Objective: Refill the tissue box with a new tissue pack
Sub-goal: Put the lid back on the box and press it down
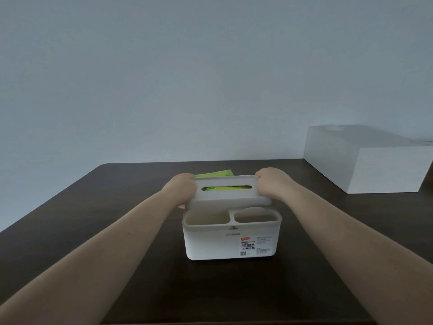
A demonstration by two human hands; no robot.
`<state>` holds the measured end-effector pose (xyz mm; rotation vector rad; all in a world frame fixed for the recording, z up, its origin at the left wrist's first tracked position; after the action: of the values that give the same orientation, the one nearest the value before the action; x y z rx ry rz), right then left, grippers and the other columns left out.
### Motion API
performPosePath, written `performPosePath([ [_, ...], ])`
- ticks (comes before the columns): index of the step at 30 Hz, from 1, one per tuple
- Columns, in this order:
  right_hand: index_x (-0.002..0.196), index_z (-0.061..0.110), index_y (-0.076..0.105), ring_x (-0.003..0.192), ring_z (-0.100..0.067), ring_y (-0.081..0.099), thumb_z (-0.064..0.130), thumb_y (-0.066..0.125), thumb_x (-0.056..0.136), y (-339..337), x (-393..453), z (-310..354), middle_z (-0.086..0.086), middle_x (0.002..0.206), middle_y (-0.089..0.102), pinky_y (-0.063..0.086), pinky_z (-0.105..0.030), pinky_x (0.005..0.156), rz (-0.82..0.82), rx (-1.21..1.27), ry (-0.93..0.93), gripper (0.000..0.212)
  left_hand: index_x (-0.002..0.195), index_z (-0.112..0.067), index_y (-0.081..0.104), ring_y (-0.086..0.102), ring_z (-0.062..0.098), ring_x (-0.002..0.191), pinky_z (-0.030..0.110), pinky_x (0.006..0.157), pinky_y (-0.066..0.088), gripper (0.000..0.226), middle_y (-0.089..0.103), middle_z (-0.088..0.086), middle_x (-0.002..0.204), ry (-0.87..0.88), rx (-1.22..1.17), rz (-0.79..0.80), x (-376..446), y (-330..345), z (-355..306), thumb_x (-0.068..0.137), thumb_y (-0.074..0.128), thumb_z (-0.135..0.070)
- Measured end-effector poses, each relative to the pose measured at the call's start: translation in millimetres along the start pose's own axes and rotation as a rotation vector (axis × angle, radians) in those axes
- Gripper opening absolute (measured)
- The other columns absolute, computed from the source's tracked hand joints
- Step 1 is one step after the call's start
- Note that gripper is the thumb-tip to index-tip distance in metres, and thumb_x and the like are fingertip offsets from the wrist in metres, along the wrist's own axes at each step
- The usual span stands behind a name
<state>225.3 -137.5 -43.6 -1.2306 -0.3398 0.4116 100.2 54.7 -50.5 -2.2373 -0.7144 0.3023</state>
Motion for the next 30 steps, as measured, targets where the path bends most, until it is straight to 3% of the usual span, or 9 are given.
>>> performPosePath([
  [2, 0.079, 0.008, 0.056, 0.077, -0.027, 0.051, 0.004, 0.038, 0.086, 0, 3, 3, -0.009, 0.087, 0.061, 0.032, -0.028, 0.051, -0.020, -0.004, -0.007, 0.019, 0.137, -0.010, 0.052, 0.061, 0.036, 0.091, 0.027, 0.054, 0.047, 0.056, 0.058, 0.018, 0.132, -0.038, -0.047, 0.006, 2, 1, 7, 0.087, 0.028, -0.001],
  [7, 0.103, 0.007, 0.070, 0.087, -0.027, 0.056, 0.002, 0.039, 0.087, -2, 8, 4, -0.010, 0.102, 0.069, 0.040, -0.029, 0.068, -0.080, 0.046, -0.050, 0.036, 0.137, -0.021, 0.053, 0.064, 0.035, 0.106, 0.044, 0.088, 0.057, 0.058, 0.060, 0.006, 0.130, -0.091, -0.135, -0.045, -1, -3, 10, 0.086, 0.029, -0.005],
  [16, 0.095, 0.005, 0.069, 0.085, -0.029, 0.061, 0.002, 0.039, 0.083, 3, 13, -1, -0.013, 0.097, 0.069, 0.046, -0.032, 0.070, -0.039, 0.100, 0.019, 0.033, 0.135, -0.022, 0.056, 0.063, 0.035, 0.107, 0.040, 0.081, 0.058, 0.057, 0.060, 0.008, 0.129, -0.086, -0.135, -0.078, -4, -5, 7, 0.086, 0.031, -0.006],
  [21, 0.094, 0.008, 0.071, 0.091, -0.033, 0.063, 0.003, 0.039, 0.083, 4, 12, -6, -0.012, 0.097, 0.070, 0.048, -0.033, 0.073, -0.084, 0.189, 0.054, 0.034, 0.125, -0.026, 0.063, 0.062, 0.027, 0.105, 0.039, 0.091, 0.054, 0.047, 0.066, 0.002, 0.121, -0.065, -0.072, -0.171, -6, -13, 9, 0.087, 0.039, -0.013],
  [24, 0.086, 0.017, 0.068, 0.087, -0.029, 0.058, 0.016, 0.042, 0.092, -12, -12, -12, -0.004, 0.087, 0.065, 0.044, -0.031, 0.068, -0.275, 0.337, 0.049, 0.027, 0.122, -0.026, 0.065, 0.062, 0.024, 0.108, 0.033, 0.088, 0.050, 0.041, 0.067, -0.001, 0.122, -0.051, -0.021, -0.219, -6, -17, 7, 0.089, 0.043, -0.016],
  [26, 0.106, 0.019, 0.067, 0.095, -0.021, 0.060, 0.032, 0.045, 0.096, -20, -35, -7, 0.001, 0.100, 0.066, 0.046, -0.032, 0.078, -0.358, 0.426, -0.057, 0.027, 0.121, -0.026, 0.065, 0.062, 0.025, 0.107, 0.033, 0.085, 0.050, 0.040, 0.067, -0.001, 0.121, -0.048, 0.020, -0.224, -8, -17, 6, 0.089, 0.043, -0.017],
  [30, 0.129, 0.023, 0.058, 0.122, -0.017, 0.053, 0.059, 0.039, 0.092, 4, -60, 17, 0.005, 0.137, 0.054, 0.043, -0.035, 0.099, -0.079, 0.338, -0.248, 0.054, 0.104, -0.024, 0.067, 0.061, 0.028, 0.094, 0.035, 0.081, 0.048, 0.032, 0.068, 0.001, 0.108, -0.055, 0.048, -0.214, -9, -16, 9, 0.091, 0.038, -0.022],
])
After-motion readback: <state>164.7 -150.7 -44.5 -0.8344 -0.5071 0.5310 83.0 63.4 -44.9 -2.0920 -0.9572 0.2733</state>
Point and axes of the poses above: each hand's wrist, its own x-axis towards the middle knuckle, its own y-axis out of the palm, z = x × y, the point moved 9 cm from there along x, towards the middle knuckle
